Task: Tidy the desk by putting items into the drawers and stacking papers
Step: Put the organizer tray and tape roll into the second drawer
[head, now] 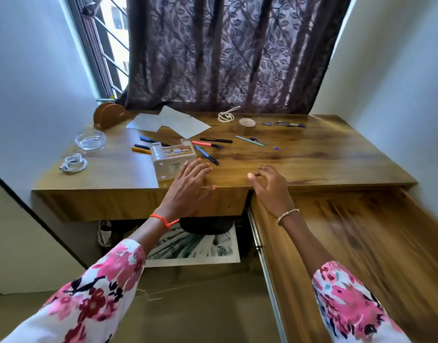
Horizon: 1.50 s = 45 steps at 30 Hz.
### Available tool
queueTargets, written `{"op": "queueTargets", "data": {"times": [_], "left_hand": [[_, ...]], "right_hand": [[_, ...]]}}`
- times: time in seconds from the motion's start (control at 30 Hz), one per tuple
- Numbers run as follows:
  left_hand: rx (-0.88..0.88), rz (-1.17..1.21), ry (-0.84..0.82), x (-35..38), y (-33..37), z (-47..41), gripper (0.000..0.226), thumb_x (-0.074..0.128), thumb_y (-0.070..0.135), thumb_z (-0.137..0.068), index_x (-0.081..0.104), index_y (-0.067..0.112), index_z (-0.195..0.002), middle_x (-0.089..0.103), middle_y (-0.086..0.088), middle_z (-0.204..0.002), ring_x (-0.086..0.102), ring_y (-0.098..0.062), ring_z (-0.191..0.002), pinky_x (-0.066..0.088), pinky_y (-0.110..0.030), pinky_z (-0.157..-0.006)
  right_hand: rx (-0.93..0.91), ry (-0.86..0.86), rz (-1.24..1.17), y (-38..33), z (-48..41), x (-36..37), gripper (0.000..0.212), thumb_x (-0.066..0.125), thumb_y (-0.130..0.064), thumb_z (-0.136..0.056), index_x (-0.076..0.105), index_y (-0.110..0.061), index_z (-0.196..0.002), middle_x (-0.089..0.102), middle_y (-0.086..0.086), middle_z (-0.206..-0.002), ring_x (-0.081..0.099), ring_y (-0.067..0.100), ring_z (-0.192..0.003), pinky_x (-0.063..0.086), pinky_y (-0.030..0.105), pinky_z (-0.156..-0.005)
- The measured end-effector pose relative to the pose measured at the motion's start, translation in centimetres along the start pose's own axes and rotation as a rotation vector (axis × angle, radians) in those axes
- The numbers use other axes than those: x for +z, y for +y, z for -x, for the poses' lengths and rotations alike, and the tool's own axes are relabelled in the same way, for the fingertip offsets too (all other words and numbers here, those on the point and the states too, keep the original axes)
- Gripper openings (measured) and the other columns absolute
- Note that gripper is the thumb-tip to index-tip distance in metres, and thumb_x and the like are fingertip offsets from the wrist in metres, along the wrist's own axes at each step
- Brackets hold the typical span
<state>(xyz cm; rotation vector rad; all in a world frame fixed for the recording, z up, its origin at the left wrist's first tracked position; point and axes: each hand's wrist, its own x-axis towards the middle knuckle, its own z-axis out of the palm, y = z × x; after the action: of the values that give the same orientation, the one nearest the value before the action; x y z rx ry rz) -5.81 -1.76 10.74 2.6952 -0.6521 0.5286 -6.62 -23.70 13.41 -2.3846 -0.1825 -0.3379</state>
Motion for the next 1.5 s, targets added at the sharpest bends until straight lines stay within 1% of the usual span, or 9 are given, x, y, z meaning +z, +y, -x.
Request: {"op": "queueTargets", "data": {"times": [0.2, 0.47, 0.6, 0.73, 0.83, 1.0, 1.1, 1.3, 1.5], "left_hand": [[-0.062, 0.066, 0.025, 0.0, -5.2, 0.0, 0.066, 0.03, 0.053, -0.086, 0.052, 0.005, -0.126, 0.05, -0.015, -0.135, 0.034, -0.03, -0.135, 0.021, -0.043, -0.114], [-0.342, 0.25, 0.088, 1.6, -11.6, -1.7, 0.064, 0.042, 0.042, -0.086, 0.035, 0.006, -0.138, 0.03, -0.015, -0.148, 0.021, -0.029, -0.139, 0.02, -0.044, -0.114], [-0.607, 0.451, 0.092, 2.6, -15.4, -3.1, 0.075, 0.054, 0.043, -0.085, 0.024, 0.008, -0.144, 0.025, -0.014, -0.149, 0.021, -0.026, -0.139, 0.022, -0.045, -0.115], [-1.052, 0.884, 0.017, 3.2, -18.2, -5.3, 0.079, 0.057, 0.035, -0.088, 0.012, 0.007, -0.147, 0.016, -0.015, -0.153, 0.02, -0.029, -0.14, 0.021, -0.043, -0.112], [-1.215, 1.198, -0.057, 3.4, -19.3, -6.2, 0.068, 0.059, 0.046, -0.082, 0.037, 0.011, -0.136, 0.043, -0.014, -0.137, 0.038, -0.027, -0.126, 0.031, -0.042, -0.101], [-1.187, 1.308, -0.113, 3.1, -20.1, -6.8, 0.031, 0.049, 0.038, -0.09, 0.06, 0.014, -0.107, 0.061, -0.009, -0.1, 0.05, -0.021, -0.09, 0.041, -0.032, -0.074], [-1.171, 1.319, -0.129, 2.8, -20.4, -7.3, 0.029, 0.046, 0.032, -0.093, 0.059, 0.013, -0.11, 0.064, -0.006, -0.092, 0.056, -0.018, -0.082, 0.044, -0.03, -0.069], [-1.153, 1.342, -0.21, 2.4, -20.2, -7.8, 0.027, 0.05, 0.029, -0.09, 0.059, 0.01, -0.107, 0.065, -0.01, -0.093, 0.059, -0.021, -0.085, 0.047, -0.035, -0.074], [-1.074, 1.393, -0.336, 2.4, -18.4, -9.0, 0.035, 0.057, 0.025, -0.085, 0.054, 0.01, -0.116, 0.066, -0.014, -0.103, 0.061, -0.024, -0.096, 0.049, -0.038, -0.074]], "right_hand": [[0.002, -0.062, 0.028, -2.2, -2.8, 4.6, 0.029, 0.054, -0.026, -0.091, 0.064, -0.001, -0.101, 0.06, 0.011, -0.113, 0.055, 0.02, -0.106, 0.032, 0.013, -0.084], [0.085, -0.207, -0.062, -3.1, -10.3, 10.2, 0.033, 0.052, -0.03, -0.092, 0.057, -0.009, -0.116, 0.061, 0.011, -0.117, 0.056, 0.019, -0.104, 0.039, 0.022, -0.078], [0.199, -0.31, -0.143, -3.4, -15.3, 12.8, 0.045, 0.05, -0.035, -0.092, 0.047, -0.01, -0.13, 0.054, 0.01, -0.131, 0.052, 0.022, -0.119, 0.045, 0.031, -0.093], [0.337, -0.46, -0.237, -2.8, -19.7, 15.3, 0.054, 0.052, -0.049, -0.087, 0.047, -0.018, -0.132, 0.055, 0.006, -0.131, 0.054, 0.022, -0.116, 0.046, 0.034, -0.095], [0.438, -0.552, -0.394, -2.2, -22.0, 16.9, 0.055, 0.057, -0.046, -0.085, 0.047, -0.019, -0.133, 0.057, 0.006, -0.13, 0.056, 0.02, -0.113, 0.046, 0.041, -0.099], [0.587, -0.761, -0.575, -2.7, -23.5, 17.4, 0.035, 0.055, -0.031, -0.09, 0.055, -0.012, -0.12, 0.064, 0.002, -0.095, 0.058, 0.018, -0.09, 0.05, 0.035, -0.071], [0.636, -0.839, -0.615, -2.6, -24.2, 17.1, 0.023, 0.056, -0.029, -0.089, 0.059, -0.014, -0.107, 0.063, 0.007, -0.093, 0.06, 0.024, -0.087, 0.053, 0.043, -0.069], [0.702, -0.878, -0.67, -1.8, -23.9, 15.5, 0.032, 0.057, -0.025, -0.089, 0.052, -0.007, -0.115, 0.059, 0.013, -0.101, 0.058, 0.031, -0.093, 0.051, 0.052, -0.075], [0.71, -0.783, -0.692, -0.1, -21.5, 11.6, 0.027, 0.057, -0.022, -0.088, 0.056, -0.008, -0.111, 0.063, 0.014, -0.095, 0.063, 0.026, -0.083, 0.053, 0.046, -0.074]]}}
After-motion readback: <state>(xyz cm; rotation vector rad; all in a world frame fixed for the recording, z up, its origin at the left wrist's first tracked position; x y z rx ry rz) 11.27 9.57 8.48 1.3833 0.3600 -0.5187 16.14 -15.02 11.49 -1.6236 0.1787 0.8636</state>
